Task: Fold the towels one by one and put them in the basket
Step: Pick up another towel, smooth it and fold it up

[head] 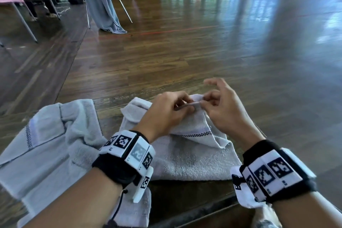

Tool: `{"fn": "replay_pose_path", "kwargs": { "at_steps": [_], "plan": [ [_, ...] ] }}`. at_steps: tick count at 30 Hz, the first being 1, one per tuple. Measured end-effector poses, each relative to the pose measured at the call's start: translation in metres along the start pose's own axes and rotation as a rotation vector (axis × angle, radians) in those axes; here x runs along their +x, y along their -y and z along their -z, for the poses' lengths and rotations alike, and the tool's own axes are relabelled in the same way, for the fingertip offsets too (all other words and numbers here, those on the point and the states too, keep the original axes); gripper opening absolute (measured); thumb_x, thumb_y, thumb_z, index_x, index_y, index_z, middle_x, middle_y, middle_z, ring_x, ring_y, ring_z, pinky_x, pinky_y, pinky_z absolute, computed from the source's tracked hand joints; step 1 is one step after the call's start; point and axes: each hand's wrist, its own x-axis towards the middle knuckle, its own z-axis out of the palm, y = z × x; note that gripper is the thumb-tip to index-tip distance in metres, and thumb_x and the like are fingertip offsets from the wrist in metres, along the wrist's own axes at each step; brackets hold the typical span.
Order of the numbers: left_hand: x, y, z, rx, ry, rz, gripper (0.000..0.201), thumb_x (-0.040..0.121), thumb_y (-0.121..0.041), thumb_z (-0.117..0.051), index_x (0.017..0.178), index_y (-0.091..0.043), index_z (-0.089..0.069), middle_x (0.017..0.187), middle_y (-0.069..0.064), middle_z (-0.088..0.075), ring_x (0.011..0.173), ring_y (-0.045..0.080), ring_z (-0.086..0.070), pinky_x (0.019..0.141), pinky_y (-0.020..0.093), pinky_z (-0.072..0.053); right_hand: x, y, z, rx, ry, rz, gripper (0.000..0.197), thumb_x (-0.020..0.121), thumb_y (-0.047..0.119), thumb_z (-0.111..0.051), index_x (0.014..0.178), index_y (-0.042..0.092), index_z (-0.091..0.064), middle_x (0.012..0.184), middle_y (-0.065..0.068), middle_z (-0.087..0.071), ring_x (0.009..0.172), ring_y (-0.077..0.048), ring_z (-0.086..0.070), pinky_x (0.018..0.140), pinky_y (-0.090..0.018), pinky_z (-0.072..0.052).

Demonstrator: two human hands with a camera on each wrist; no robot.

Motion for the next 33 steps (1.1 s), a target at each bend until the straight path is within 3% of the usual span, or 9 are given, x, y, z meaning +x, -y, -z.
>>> {"fn": "replay_pose_path", "kwargs": {
  "at_steps": [2, 5, 8, 12, 15, 20, 23, 30, 33],
  "plan": [
    [-0.006, 0.005, 0.007, -0.058, -0.045, 0.024, 0.014, 0.091, -0.036, -0.069, 0.091, -0.021, -0.070, 0.065, 0.000, -0.067, 0.057, 0.017, -0.057, 0.056, 0.034, -0.044, 0.001, 0.003, -0.008, -0.024, 0.012, 0.019, 0.027, 0.085, 0.004, -0.076, 0.101, 0.025, -0.068, 0.082, 0.007, -0.073, 0.081, -0.012, -0.071, 0.082, -0.035, -0.060],
    [-0.012, 0.013, 0.013, -0.098, -0.051, 0.059, 0.012, 0.091, -0.033, -0.070, 0.090, -0.022, -0.066, 0.050, -0.010, -0.053, 0.048, 0.006, -0.042, 0.050, 0.028, -0.035, 0.003, 0.007, -0.014, -0.001, 0.046, 0.044, 0.017, 0.083, 0.006, -0.080, 0.087, 0.022, -0.076, 0.083, 0.006, -0.076, 0.083, -0.011, -0.073, 0.082, -0.035, -0.061],
    [-0.012, 0.018, 0.016, -0.099, -0.070, 0.070, 0.013, 0.090, -0.033, -0.072, 0.091, -0.020, -0.070, 0.064, -0.010, -0.065, 0.055, 0.004, -0.055, 0.055, 0.020, -0.044, 0.005, 0.009, -0.017, 0.037, 0.062, 0.026, 0.015, 0.083, 0.005, -0.080, 0.085, 0.020, -0.078, 0.084, 0.005, -0.078, 0.084, -0.013, -0.075, 0.084, -0.035, -0.061],
    [-0.009, 0.018, 0.017, -0.018, -0.132, 0.022, 0.011, 0.088, -0.030, -0.074, 0.091, -0.020, -0.077, 0.081, -0.012, -0.072, 0.070, 0.005, -0.065, 0.064, 0.020, -0.049, 0.003, 0.011, -0.021, 0.033, 0.062, 0.003, 0.028, 0.085, 0.001, -0.077, 0.079, 0.028, -0.076, 0.080, 0.008, -0.078, 0.080, -0.006, -0.074, 0.077, -0.020, -0.057],
    [-0.007, 0.018, 0.016, -0.041, -0.160, 0.007, 0.008, 0.084, -0.027, -0.078, 0.087, -0.020, -0.078, 0.078, -0.012, -0.073, 0.068, 0.008, -0.067, 0.063, 0.021, -0.051, 0.003, 0.012, -0.020, 0.050, 0.063, -0.017, 0.027, 0.086, 0.000, -0.075, 0.080, 0.026, -0.077, 0.080, 0.007, -0.078, 0.080, -0.006, -0.073, 0.076, -0.018, -0.056],
    [-0.006, 0.018, 0.014, -0.076, -0.194, 0.020, 0.012, 0.075, -0.030, -0.085, 0.080, -0.022, -0.077, 0.073, -0.009, -0.074, 0.063, 0.015, -0.067, 0.058, 0.030, -0.053, 0.003, 0.009, -0.016, 0.041, 0.083, -0.070, 0.016, 0.088, 0.004, -0.075, 0.084, 0.020, -0.078, 0.081, 0.000, -0.078, 0.083, -0.019, -0.074, 0.081, -0.036, -0.058],
    [-0.006, 0.017, 0.012, -0.084, -0.204, 0.009, 0.011, 0.075, -0.031, -0.085, 0.079, -0.024, -0.077, 0.073, -0.011, -0.074, 0.062, 0.015, -0.065, 0.058, 0.031, -0.052, 0.004, 0.008, -0.015, 0.036, 0.094, -0.074, 0.016, 0.088, 0.005, -0.075, 0.083, 0.019, -0.077, 0.080, -0.004, -0.077, 0.076, -0.015, -0.069, 0.080, -0.040, -0.058],
    [-0.004, 0.018, 0.012, -0.033, -0.208, 0.004, 0.013, 0.075, -0.033, -0.085, 0.079, -0.025, -0.075, 0.074, -0.014, -0.073, 0.063, 0.008, -0.066, 0.057, 0.025, -0.052, 0.004, 0.005, -0.015, 0.062, 0.119, -0.078, 0.026, 0.088, 0.004, -0.075, 0.076, 0.027, -0.074, 0.076, 0.006, -0.076, 0.075, -0.004, -0.069, 0.076, -0.025, -0.056],
    [-0.005, 0.017, 0.011, -0.007, -0.213, -0.006, 0.015, 0.074, -0.035, -0.085, 0.078, -0.025, -0.074, 0.074, -0.015, -0.072, 0.064, 0.006, -0.065, 0.056, 0.019, -0.049, 0.003, 0.005, -0.016, 0.062, 0.119, -0.081, 0.024, 0.088, 0.003, -0.075, 0.077, 0.025, -0.074, 0.079, 0.002, -0.076, 0.078, -0.014, -0.071, 0.078, -0.030, -0.056]
  ]
}}
